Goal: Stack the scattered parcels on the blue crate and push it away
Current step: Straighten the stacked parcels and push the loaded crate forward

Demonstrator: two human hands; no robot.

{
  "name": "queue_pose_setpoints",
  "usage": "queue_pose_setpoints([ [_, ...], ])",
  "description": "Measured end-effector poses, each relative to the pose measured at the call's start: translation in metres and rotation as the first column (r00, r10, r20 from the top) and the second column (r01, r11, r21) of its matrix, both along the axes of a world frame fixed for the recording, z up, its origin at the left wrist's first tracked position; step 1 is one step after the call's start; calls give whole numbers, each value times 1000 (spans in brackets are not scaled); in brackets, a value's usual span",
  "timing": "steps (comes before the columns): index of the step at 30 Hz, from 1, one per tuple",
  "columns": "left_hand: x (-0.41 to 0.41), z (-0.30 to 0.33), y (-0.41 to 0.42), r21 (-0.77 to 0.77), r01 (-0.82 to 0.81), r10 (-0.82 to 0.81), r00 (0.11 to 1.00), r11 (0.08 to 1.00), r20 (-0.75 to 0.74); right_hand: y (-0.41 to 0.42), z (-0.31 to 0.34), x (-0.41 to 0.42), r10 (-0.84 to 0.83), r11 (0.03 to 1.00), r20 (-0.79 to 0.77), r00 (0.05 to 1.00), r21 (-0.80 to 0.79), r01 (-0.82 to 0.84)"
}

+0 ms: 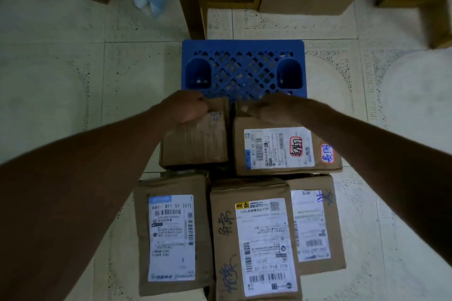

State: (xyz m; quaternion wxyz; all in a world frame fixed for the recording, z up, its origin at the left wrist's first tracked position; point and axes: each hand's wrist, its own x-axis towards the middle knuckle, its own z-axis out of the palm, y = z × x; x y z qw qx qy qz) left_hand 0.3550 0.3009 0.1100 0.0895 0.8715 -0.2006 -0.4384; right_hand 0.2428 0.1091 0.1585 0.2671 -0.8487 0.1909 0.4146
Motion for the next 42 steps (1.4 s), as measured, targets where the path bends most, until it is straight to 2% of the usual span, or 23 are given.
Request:
queue_pose_setpoints([
  [4, 1, 7, -3, 63, 43, -39, 997, 997, -60, 7, -3, -4, 7, 1000, 7, 1000, -25, -7],
  [8, -5, 6, -3, -76, -33, 36, 999, 997, 33, 10, -13, -8, -12, 999, 54, 998, -41, 14],
  [15, -10, 4, -6, -95, 9, -3, 998, 995, 60, 16, -15, -16, -39, 993, 205, 978, -98, 60],
  [19, -13, 4, -3, -155, -29, 51, 989, 988, 142, 18, -11, -16, -43, 993, 250, 967, -96, 70],
  [21, -14, 8, -1, -256, -156, 200, 968, 954, 154, 17, -12, -18, -27, 991, 283, 959, -117, 62],
  [24, -10, 21, 4, -428, -409, 498, 859, 806, 118, 17, -7, -16, -20, 991, 311, 950, -121, 60],
  [27, -2, 33, 20, -423, -624, 698, 716, 657, 29, 30, 0, -3, 33, 992, 365, 930, -127, 15],
  [30, 0, 36, 52, -366, -803, 820, 551, 470, -155, 62, 5, 10, 96, 994, 413, 906, -82, -68],
  [32, -10, 39, 79, -307, -882, 851, 444, 359, -280, 88, 10, 15, 100, 995, 428, 898, -38, -93],
  [34, -29, 41, 108, -252, -924, 863, 363, 286, -352, 110, 15, 18, 128, 991, 440, 889, -20, -133],
  [37, -74, 42, 148, -150, -972, 870, 230, 182, -436, 134, 17, 16, 212, 977, 407, 889, -66, -203],
  [40, -121, 34, 178, -26, -988, 878, 149, 154, -454, 148, 17, 11, 283, 959, 408, 868, -125, -254],
  [42, -145, 24, 185, 34, -987, 839, 114, 156, -532, 153, 12, 11, 289, 957, 410, 865, -141, -253],
])
